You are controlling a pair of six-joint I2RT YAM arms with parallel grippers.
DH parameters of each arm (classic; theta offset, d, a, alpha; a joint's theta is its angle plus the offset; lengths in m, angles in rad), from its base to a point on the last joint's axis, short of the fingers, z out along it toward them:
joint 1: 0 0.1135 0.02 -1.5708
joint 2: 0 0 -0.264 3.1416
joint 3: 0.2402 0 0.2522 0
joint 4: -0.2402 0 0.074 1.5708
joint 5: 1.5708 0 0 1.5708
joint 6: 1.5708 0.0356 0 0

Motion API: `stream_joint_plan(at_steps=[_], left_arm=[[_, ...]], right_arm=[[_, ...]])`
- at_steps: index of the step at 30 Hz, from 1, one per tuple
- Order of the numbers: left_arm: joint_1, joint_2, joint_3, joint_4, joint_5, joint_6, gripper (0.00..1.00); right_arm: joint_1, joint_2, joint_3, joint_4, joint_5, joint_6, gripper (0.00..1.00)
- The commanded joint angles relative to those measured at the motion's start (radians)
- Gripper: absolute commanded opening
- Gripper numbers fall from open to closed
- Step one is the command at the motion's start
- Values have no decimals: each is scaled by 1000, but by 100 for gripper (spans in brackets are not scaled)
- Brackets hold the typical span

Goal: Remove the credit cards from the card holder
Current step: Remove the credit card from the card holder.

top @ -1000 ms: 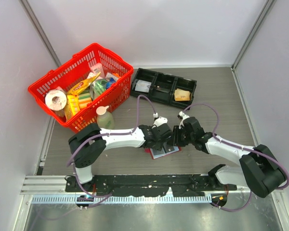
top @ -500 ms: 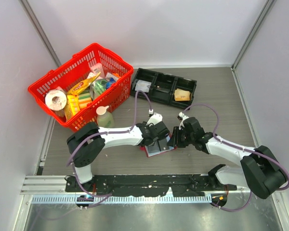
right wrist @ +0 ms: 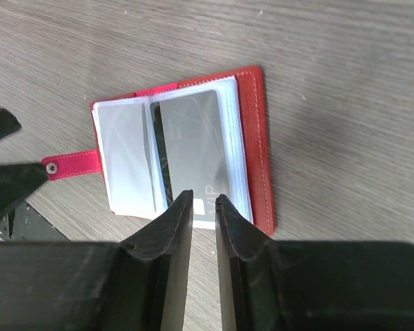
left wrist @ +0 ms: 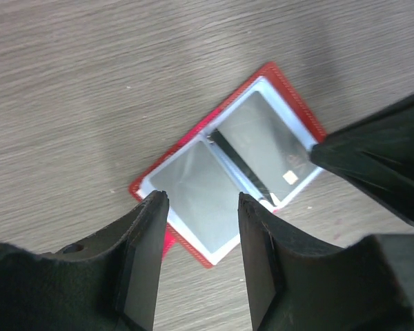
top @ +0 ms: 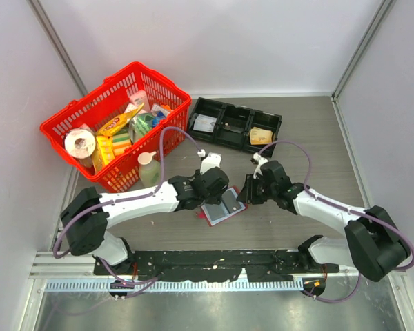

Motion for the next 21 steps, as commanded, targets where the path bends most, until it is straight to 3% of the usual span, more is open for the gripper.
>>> stream_joint_plan(at_steps=[1, 9, 21], left_arm=[[15, -34, -75, 170, 84, -106, 48], [85, -13, -218, 400, 244, -284, 48], [107, 52, -247, 467, 302, -350, 48]], right_arm=[[-1, 61, 76, 39, -6, -54, 25], [0, 159, 50, 114, -11, -57, 24], [22, 155, -68, 178, -69, 6, 21]])
